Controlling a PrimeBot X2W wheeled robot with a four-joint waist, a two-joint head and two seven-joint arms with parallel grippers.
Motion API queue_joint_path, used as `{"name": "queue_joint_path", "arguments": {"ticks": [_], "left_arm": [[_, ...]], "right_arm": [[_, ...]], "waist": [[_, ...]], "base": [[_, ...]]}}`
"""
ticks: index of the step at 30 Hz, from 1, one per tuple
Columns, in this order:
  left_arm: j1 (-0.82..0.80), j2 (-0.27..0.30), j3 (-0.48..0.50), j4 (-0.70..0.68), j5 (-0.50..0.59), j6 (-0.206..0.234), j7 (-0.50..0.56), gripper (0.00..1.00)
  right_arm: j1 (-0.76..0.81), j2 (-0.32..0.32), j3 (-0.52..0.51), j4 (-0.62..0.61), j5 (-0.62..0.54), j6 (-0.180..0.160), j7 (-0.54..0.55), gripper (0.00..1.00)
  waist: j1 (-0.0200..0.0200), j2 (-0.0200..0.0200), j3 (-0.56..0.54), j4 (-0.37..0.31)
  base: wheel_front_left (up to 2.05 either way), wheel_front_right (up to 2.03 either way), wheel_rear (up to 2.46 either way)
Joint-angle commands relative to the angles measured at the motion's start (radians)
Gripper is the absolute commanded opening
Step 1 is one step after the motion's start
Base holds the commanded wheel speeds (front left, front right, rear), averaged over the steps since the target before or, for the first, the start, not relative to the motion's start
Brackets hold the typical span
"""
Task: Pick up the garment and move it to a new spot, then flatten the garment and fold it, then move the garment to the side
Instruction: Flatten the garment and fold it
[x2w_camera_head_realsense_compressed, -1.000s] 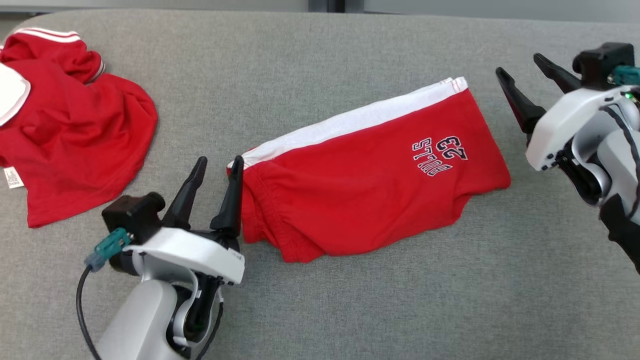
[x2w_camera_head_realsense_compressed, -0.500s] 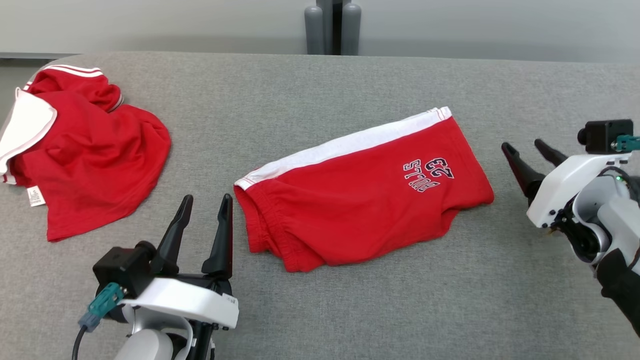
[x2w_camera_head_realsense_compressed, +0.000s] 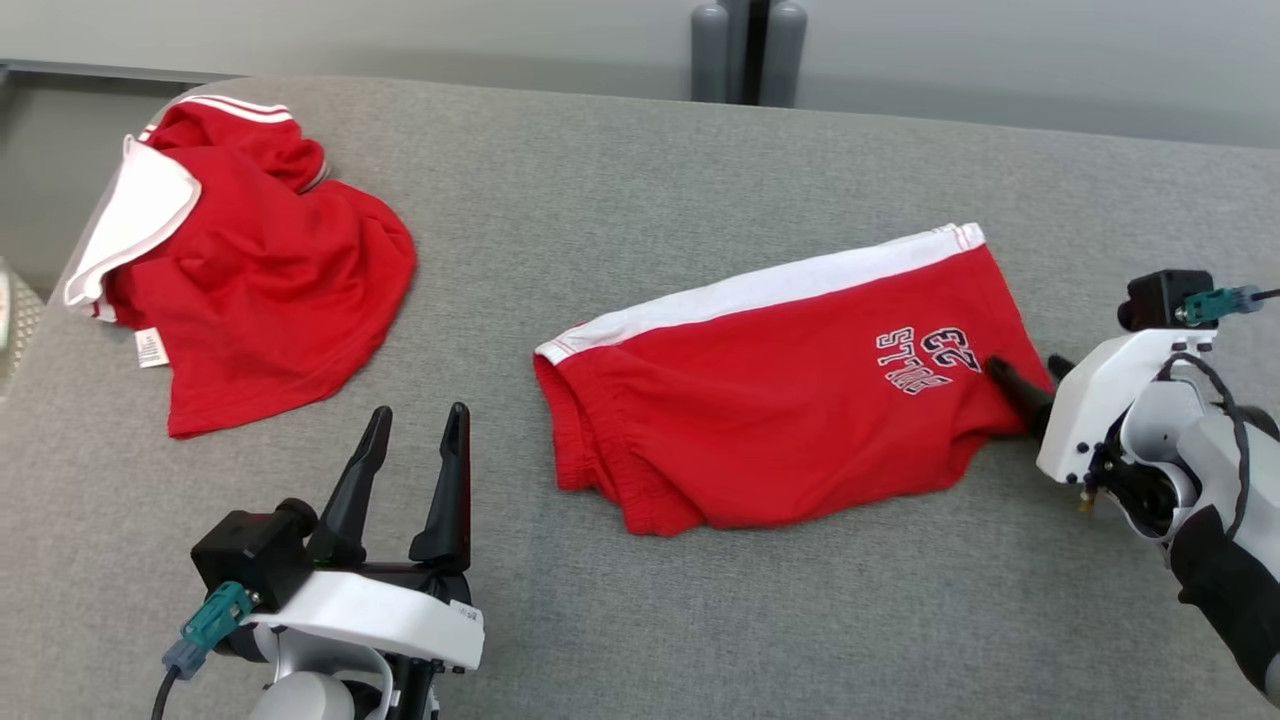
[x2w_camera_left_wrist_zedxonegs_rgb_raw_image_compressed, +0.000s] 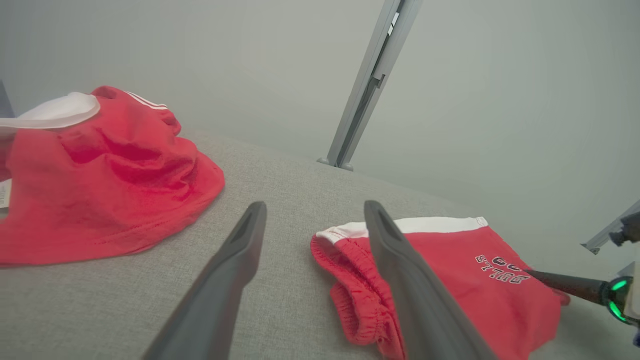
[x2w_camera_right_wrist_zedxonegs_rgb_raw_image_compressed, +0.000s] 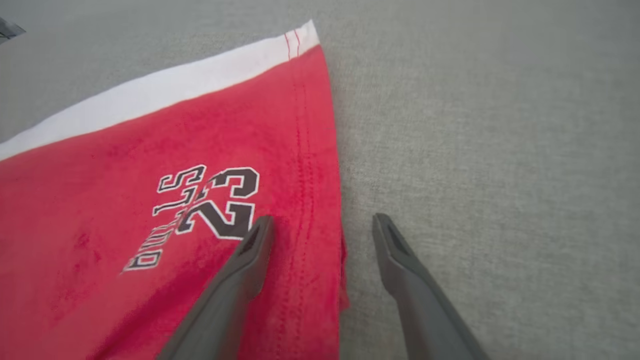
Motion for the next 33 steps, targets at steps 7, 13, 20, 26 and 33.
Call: {"name": "queue_joint_path", "arguments": {"ticks": [7, 13, 20, 26, 33], "left_arm": [[0.004, -0.005, 0.001, 0.015, -0.021, -0.012, -0.01, 1.0], [0.012, -0.002, 0.005, 0.021, -0.028, -0.011, -0.016, 1.0], [0.033, 0.014, 0.001, -0.003, -0.032, -0.004, -0.007, 1.0], [0.037, 0.033, 0.006, -0.036, -0.03, 0.007, 0.008, 1.0], [0.021, 0.043, 0.004, -0.047, -0.027, 0.008, 0.016, 1.0]], "right_arm": [[-0.023, 0.035, 0.025, 0.086, 0.016, 0.0, 0.134, 1.0], [-0.036, 0.056, 0.055, 0.119, -0.014, 0.0, 0.122, 0.24], [0.008, -0.023, 0.028, -0.024, 0.043, 0.0, 0.017, 0.0], [0.1, -0.102, -0.008, -0.107, 0.088, 0.0, -0.015, 0.0], [0.121, -0.083, -0.042, -0.077, 0.095, 0.0, -0.068, 0.0]], "waist": [[0.0, 0.0, -0.001, 0.041], [0.0, 0.0, 0.001, 0.049], [0.0, 0.0, -0.035, -0.066], [0.0, 0.0, -0.027, -0.147], [0.0, 0.0, -0.012, -0.17]], "base": [[0.0, 0.0, 0.0], [0.0, 0.0, 0.0], [0.0, 0.0, 0.0], [0.0, 0.0, 0.0], [0.0, 0.0, 0.0]]}}
